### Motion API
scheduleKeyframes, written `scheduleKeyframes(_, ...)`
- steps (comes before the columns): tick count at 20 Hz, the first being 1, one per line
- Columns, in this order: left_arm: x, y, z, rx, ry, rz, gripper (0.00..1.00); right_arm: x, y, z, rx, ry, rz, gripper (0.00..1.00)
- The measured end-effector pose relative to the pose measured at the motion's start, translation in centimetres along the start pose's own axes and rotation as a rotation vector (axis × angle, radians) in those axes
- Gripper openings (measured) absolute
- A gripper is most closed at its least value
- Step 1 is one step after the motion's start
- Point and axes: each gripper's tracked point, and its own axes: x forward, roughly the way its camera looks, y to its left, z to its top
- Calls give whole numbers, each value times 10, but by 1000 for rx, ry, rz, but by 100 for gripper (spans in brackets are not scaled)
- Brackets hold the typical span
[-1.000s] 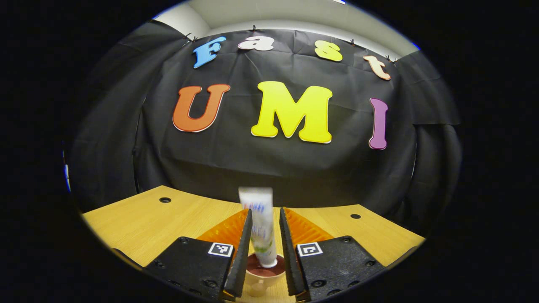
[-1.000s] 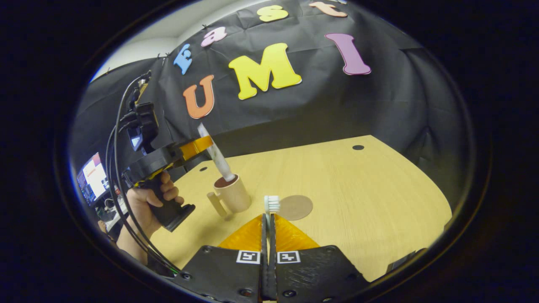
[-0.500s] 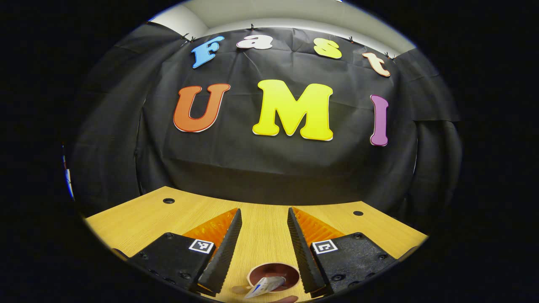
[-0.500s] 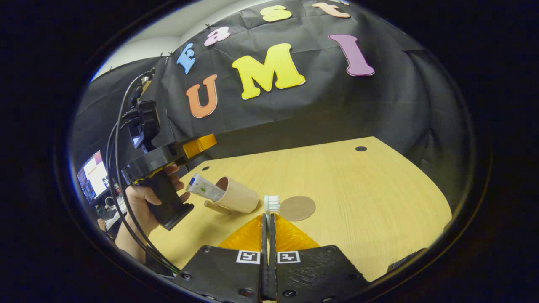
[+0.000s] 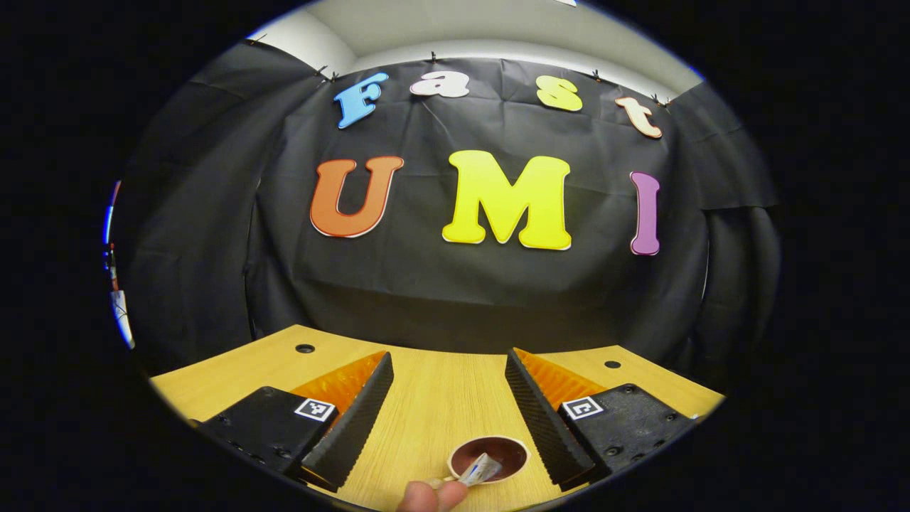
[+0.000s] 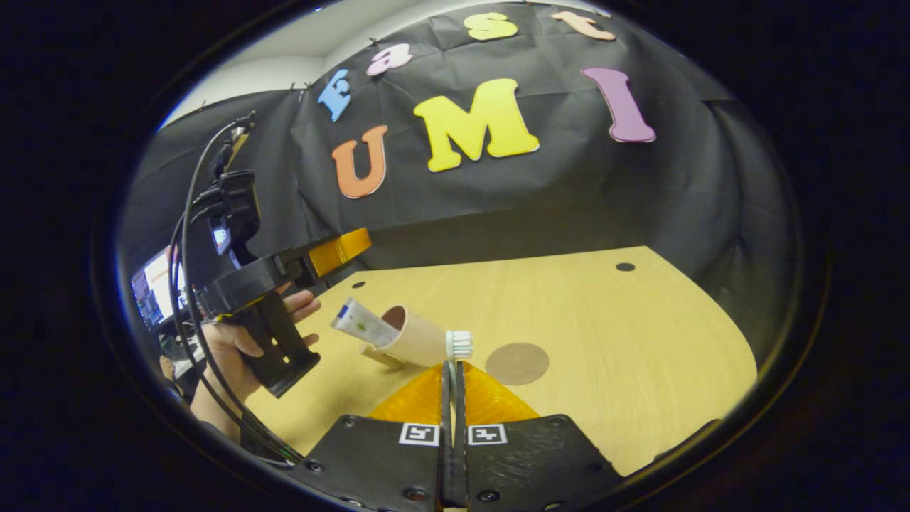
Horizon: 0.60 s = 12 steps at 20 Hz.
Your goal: Put the toothbrush and toothpaste on the desktop into the cup, then pick up the cup and place it on the coaster on the desktop.
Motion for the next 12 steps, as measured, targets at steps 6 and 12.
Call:
scheduleKeyframes(6,-34,40,5,15,-10,50,99,14,48,39,-112,-61,64,0)
scheduleKeyframes(12,-71,80,-26,-35,71,101,99,28,92,87,-198,-137,112,0)
